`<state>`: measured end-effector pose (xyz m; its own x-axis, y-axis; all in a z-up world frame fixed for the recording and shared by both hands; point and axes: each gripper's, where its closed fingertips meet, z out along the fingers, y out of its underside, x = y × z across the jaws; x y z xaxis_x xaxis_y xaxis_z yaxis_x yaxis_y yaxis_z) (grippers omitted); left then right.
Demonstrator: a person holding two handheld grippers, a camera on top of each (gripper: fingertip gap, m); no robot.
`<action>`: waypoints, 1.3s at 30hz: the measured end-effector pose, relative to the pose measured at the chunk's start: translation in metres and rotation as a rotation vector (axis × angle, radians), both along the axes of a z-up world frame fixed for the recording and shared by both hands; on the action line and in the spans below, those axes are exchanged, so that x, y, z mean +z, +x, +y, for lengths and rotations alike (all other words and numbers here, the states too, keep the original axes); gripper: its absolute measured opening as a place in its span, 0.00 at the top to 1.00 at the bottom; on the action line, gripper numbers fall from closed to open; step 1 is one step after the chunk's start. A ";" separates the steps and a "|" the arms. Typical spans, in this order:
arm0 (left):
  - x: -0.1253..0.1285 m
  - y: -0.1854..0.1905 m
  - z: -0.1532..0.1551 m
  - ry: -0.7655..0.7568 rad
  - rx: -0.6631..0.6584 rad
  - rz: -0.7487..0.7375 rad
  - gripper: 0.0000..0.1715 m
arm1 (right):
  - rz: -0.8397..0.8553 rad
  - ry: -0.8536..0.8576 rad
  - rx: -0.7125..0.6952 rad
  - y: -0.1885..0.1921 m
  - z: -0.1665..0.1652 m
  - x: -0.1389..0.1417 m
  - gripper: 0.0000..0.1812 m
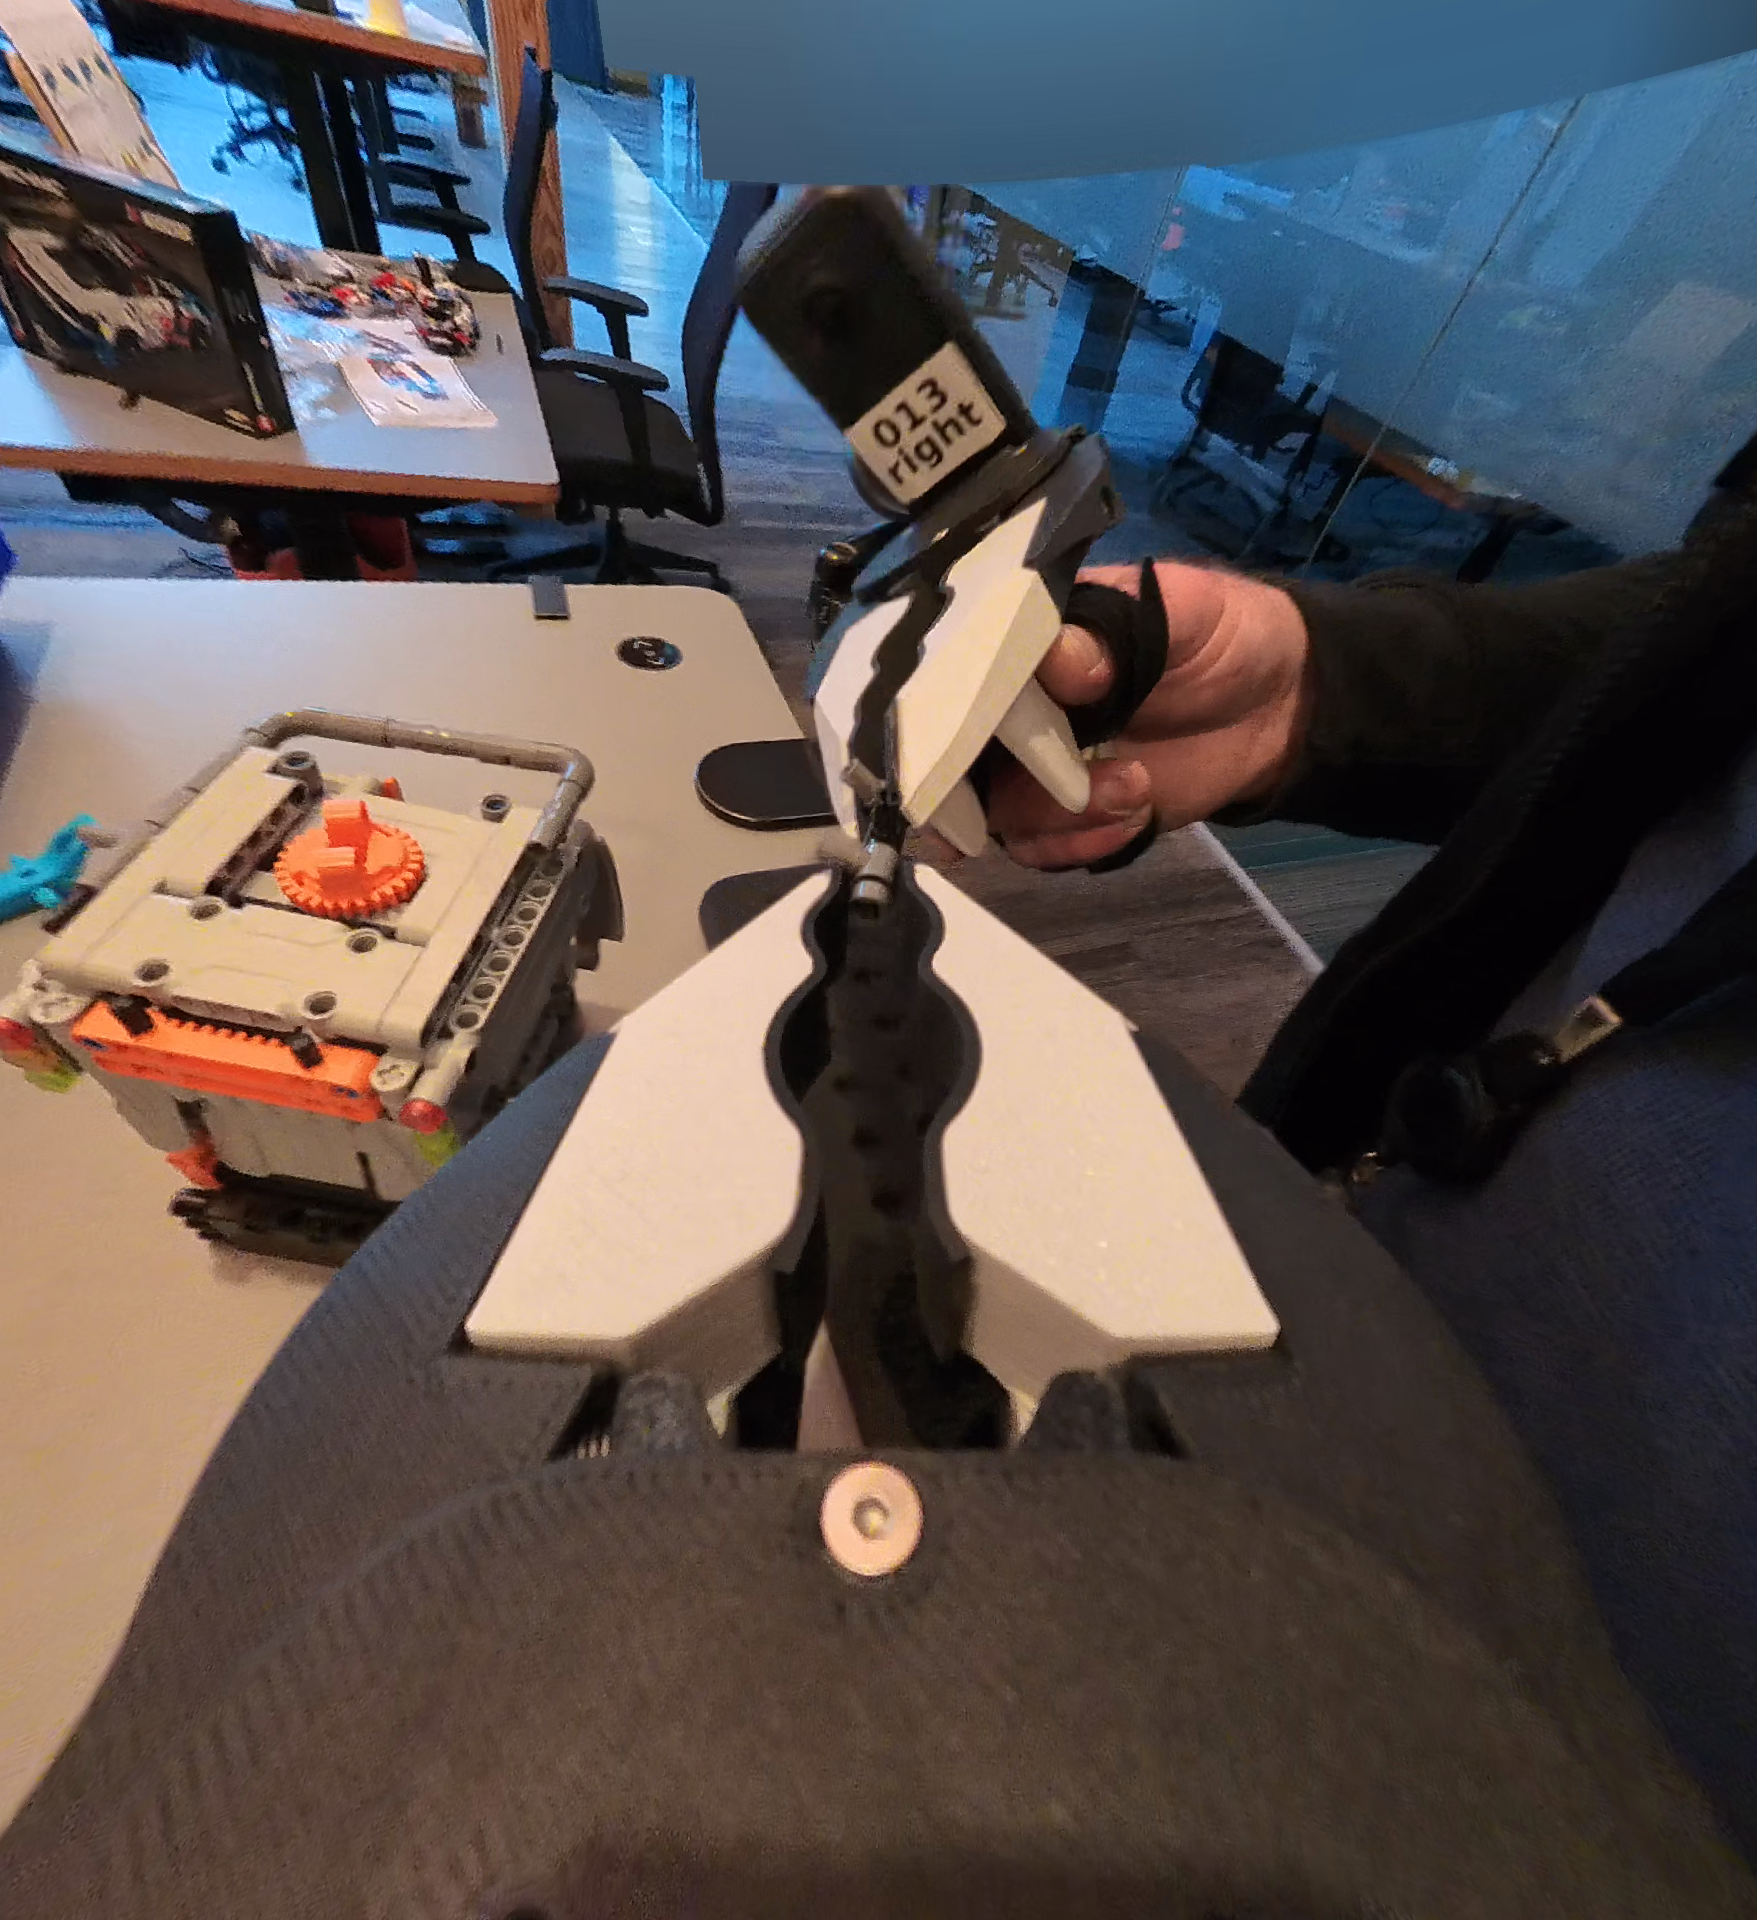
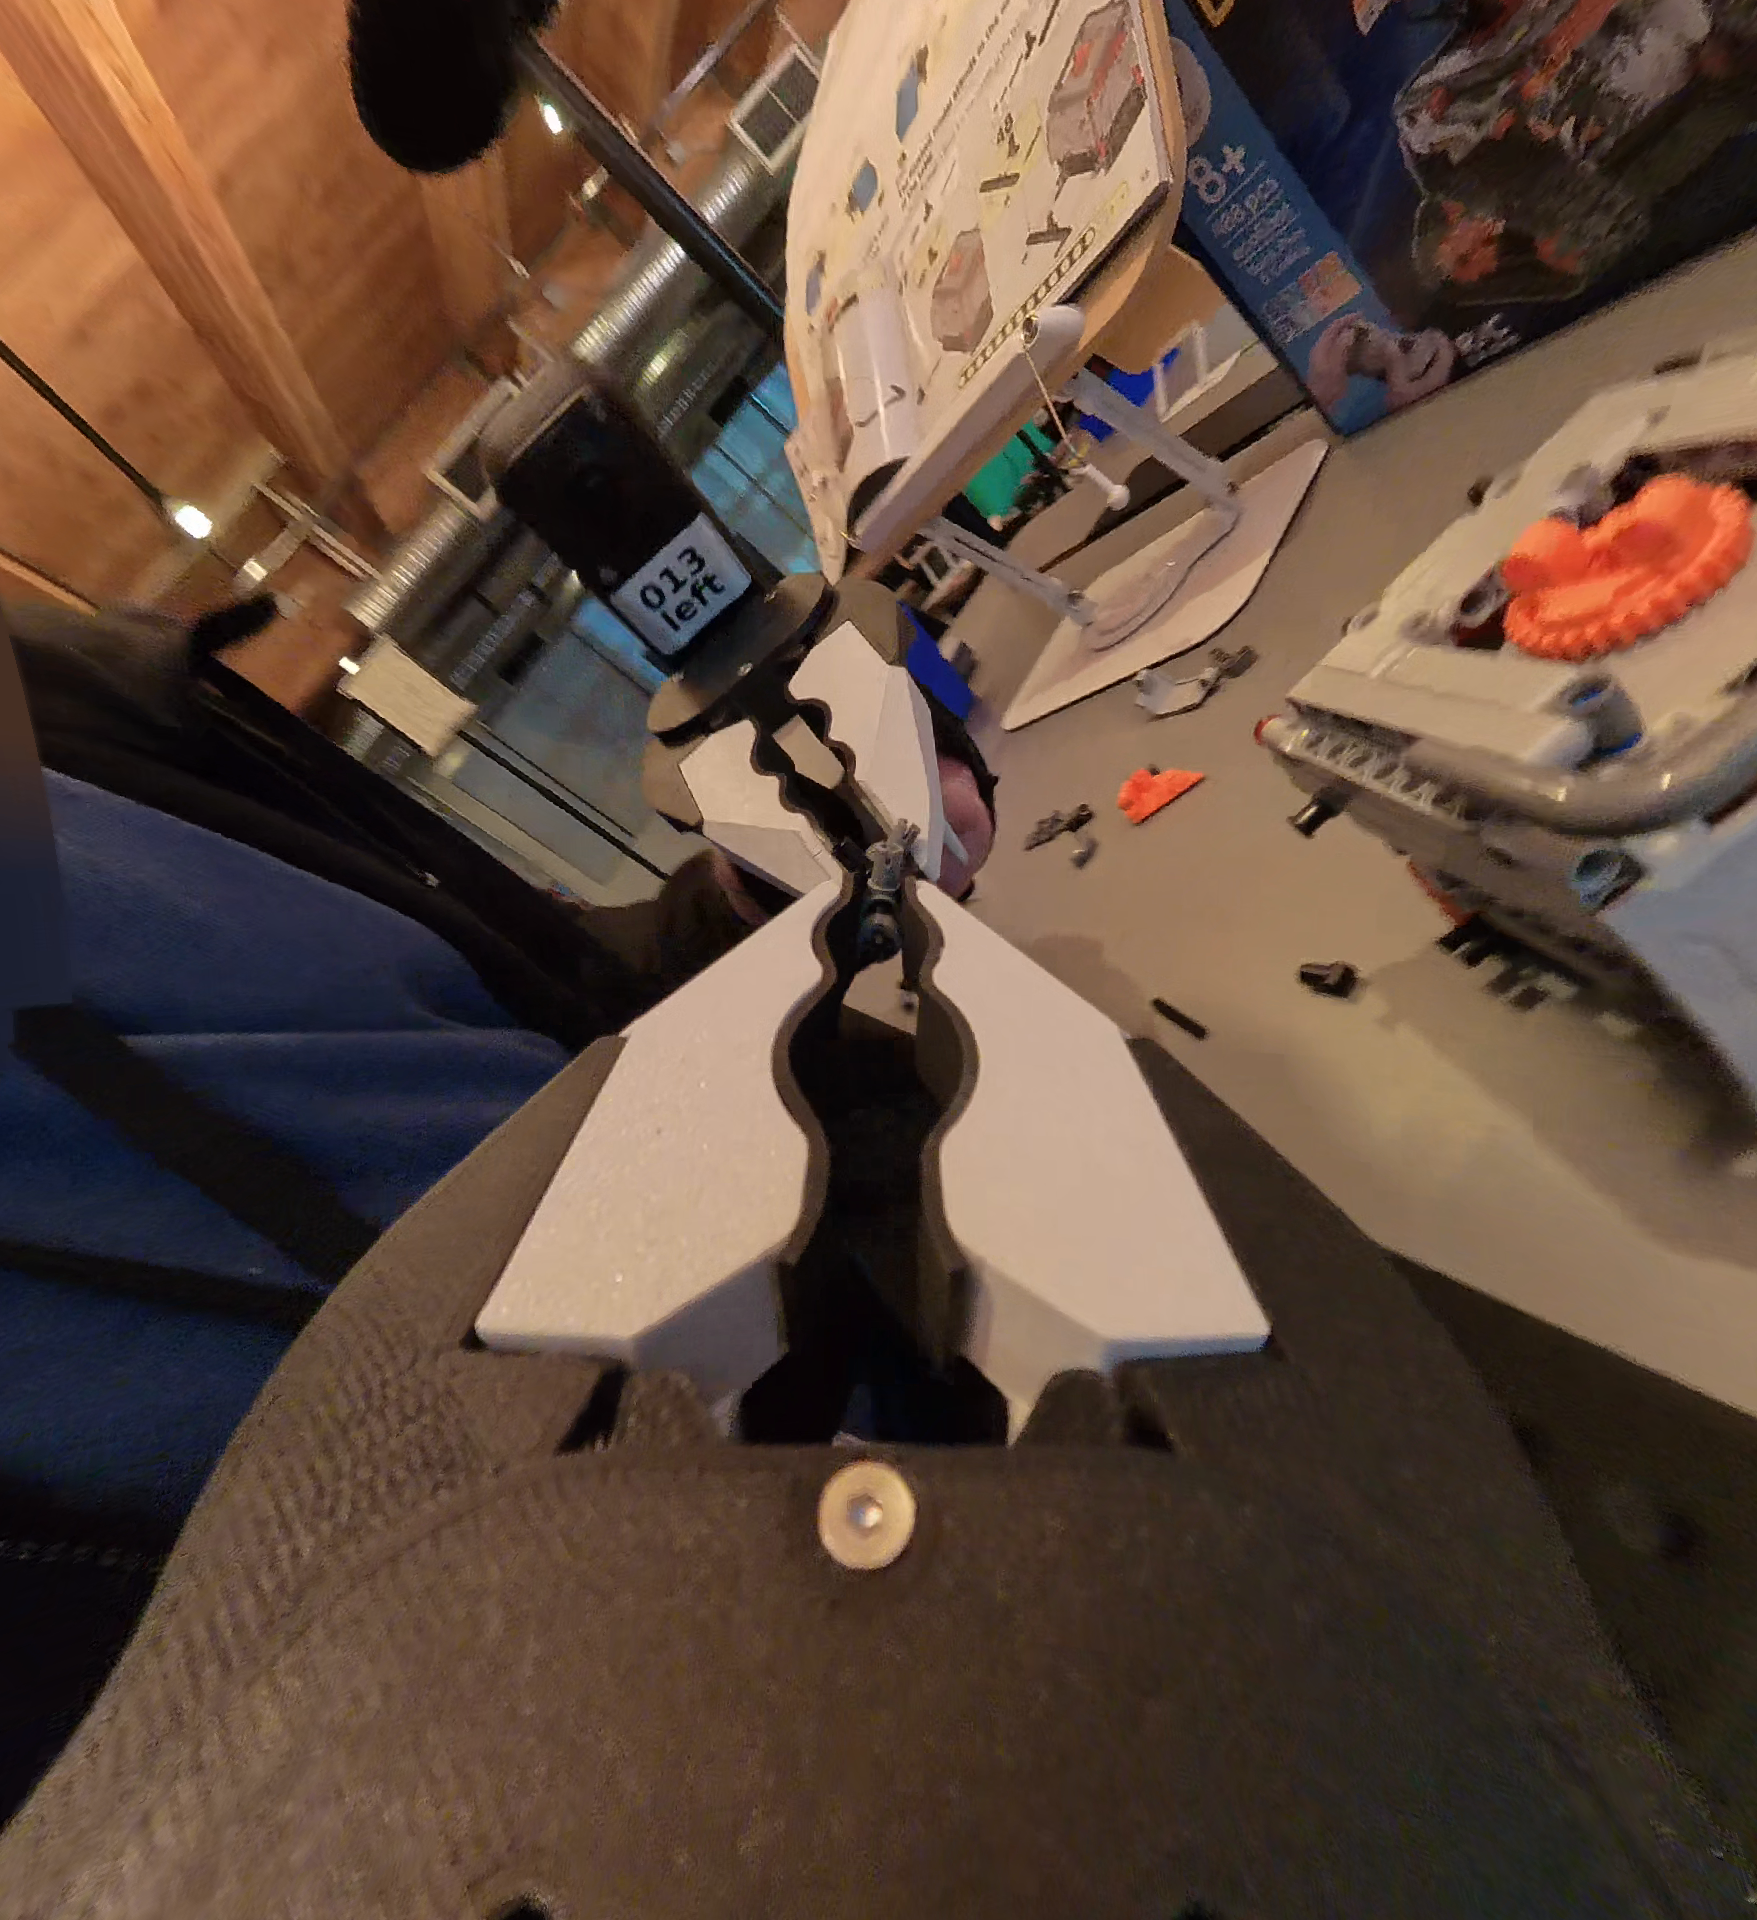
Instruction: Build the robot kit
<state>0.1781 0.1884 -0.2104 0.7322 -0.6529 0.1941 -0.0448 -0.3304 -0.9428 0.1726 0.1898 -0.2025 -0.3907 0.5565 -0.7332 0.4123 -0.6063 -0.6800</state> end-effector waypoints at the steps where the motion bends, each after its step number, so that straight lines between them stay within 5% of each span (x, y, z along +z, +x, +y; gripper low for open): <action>1: 0.001 0.000 0.000 -0.017 -0.004 -0.030 0.96 | 0.002 0.047 -0.013 -0.001 0.001 0.001 0.98; 9: -0.008 0.000 0.004 -0.069 0.016 -0.039 0.96 | -0.021 0.087 -0.022 -0.005 0.002 -0.008 0.98; 24: -0.011 -0.024 0.030 0.003 0.093 0.079 0.97 | -0.077 -0.198 -0.051 -0.029 0.030 -0.016 0.98; 29: -0.017 -0.031 0.039 -0.030 0.122 0.001 0.97 | -0.089 -0.129 -0.084 -0.030 0.039 -0.021 0.90; 39: -0.026 -0.029 0.044 -0.172 0.083 -0.226 0.97 | -0.084 0.189 -0.150 -0.027 0.047 -0.029 0.96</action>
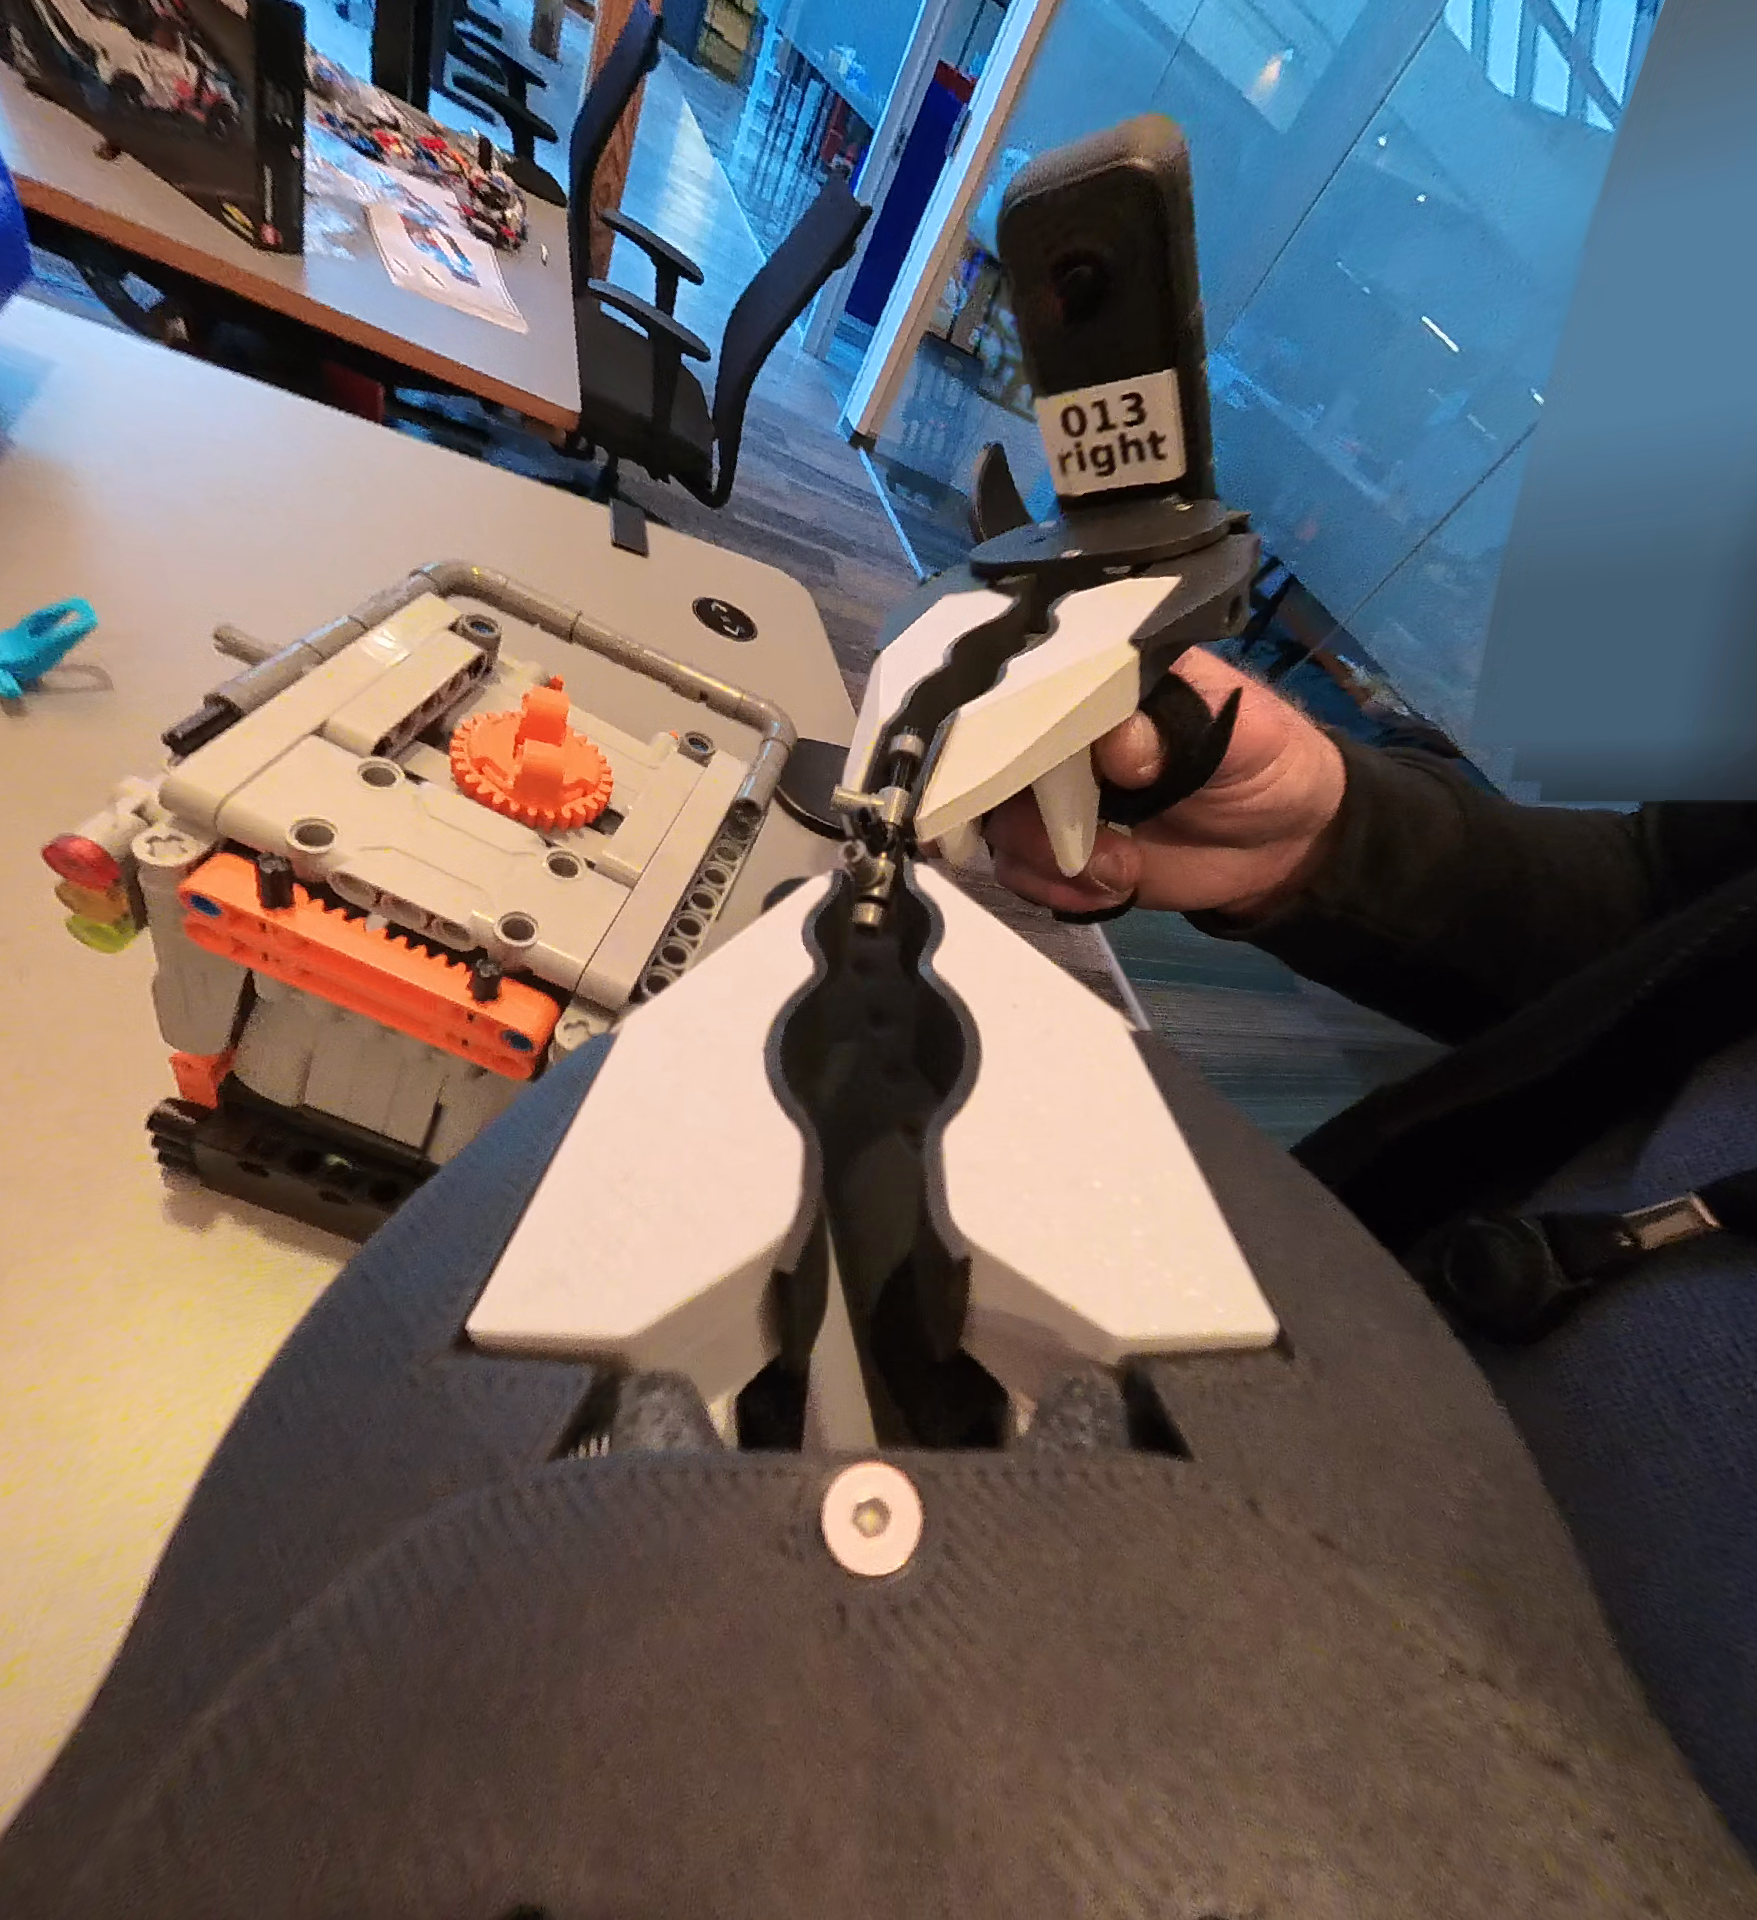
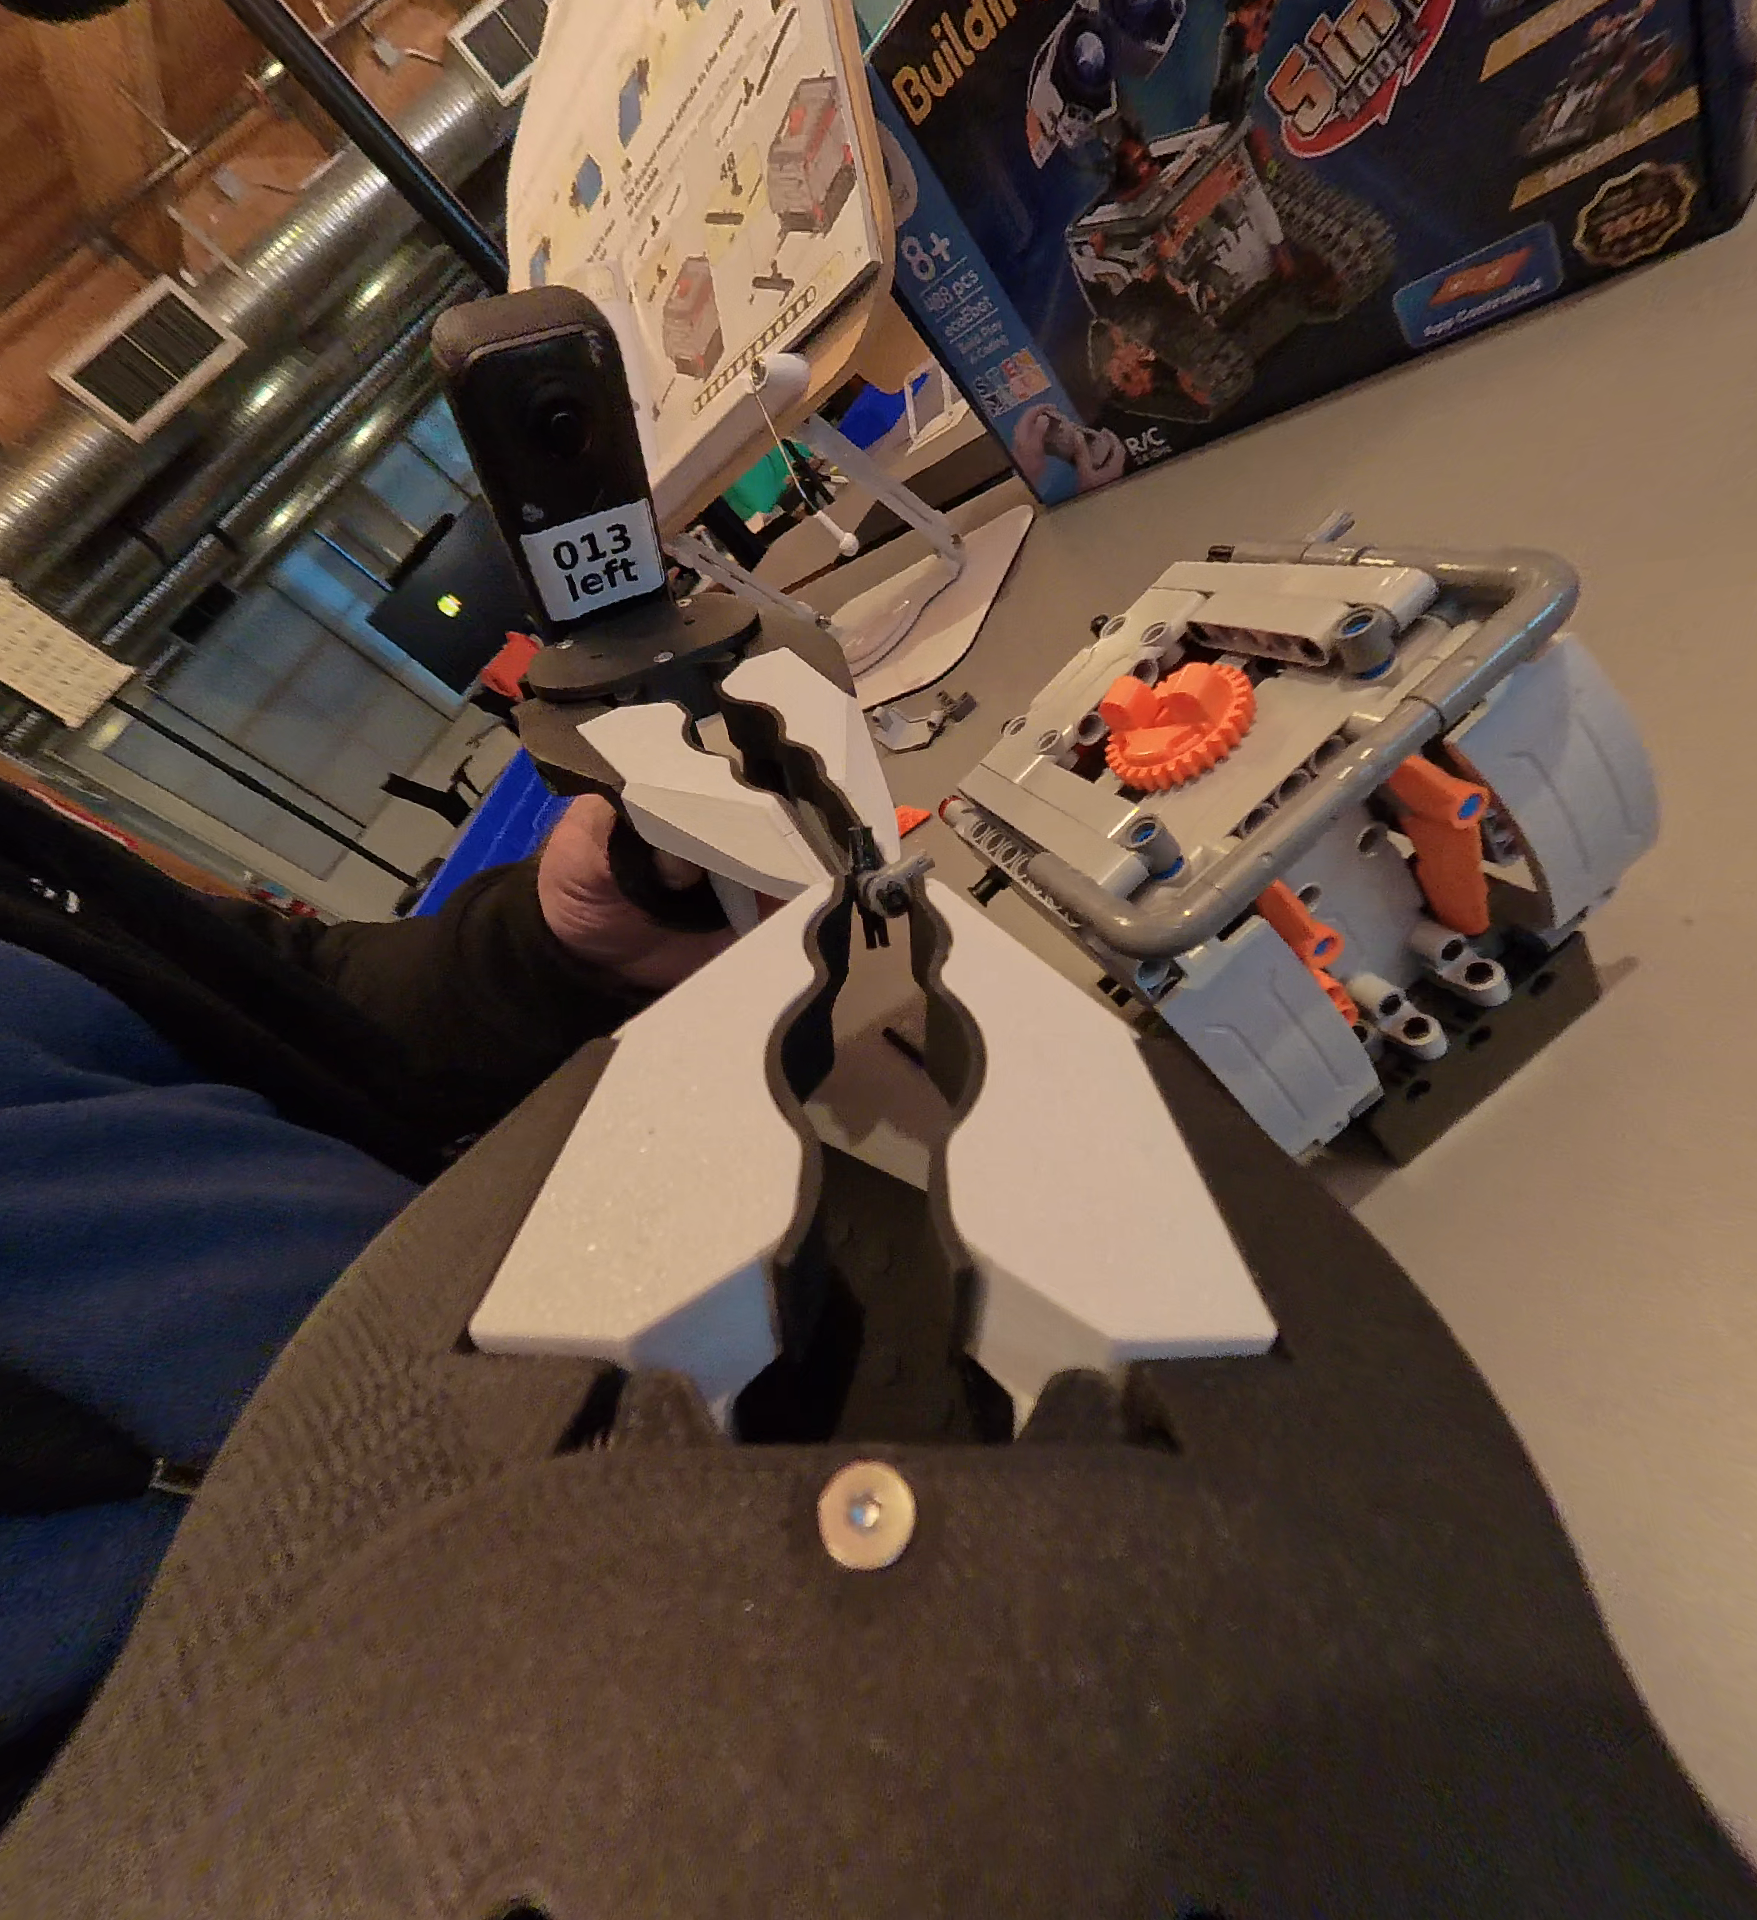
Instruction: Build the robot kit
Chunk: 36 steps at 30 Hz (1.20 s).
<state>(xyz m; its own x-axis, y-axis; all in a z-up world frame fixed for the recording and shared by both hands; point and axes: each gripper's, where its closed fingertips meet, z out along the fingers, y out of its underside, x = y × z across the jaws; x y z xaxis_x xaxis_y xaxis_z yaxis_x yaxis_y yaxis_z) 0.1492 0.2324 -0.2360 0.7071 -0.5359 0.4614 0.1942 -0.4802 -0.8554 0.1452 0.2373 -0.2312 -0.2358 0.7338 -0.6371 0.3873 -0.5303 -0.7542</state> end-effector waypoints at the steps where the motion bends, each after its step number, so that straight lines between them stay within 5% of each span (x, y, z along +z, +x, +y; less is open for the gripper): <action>1: -0.001 0.001 0.000 -0.011 -0.008 -0.009 0.97 | 0.001 0.020 0.000 0.000 0.000 -0.001 0.95; 9: -0.007 -0.009 0.005 -0.017 0.040 0.104 0.92 | -0.011 -0.076 -0.026 -0.003 0.006 -0.009 0.97; 17: -0.010 -0.030 0.002 0.057 0.115 0.412 0.89 | -0.009 -0.161 -0.072 -0.011 0.005 -0.014 0.97; 28: -0.017 -0.029 0.018 0.121 -0.029 0.757 0.75 | -0.034 -0.216 -0.134 -0.011 0.013 -0.020 0.97; 36: -0.018 -0.017 0.014 0.195 -0.078 0.904 0.85 | 0.009 -0.378 -0.135 -0.006 0.018 -0.016 0.97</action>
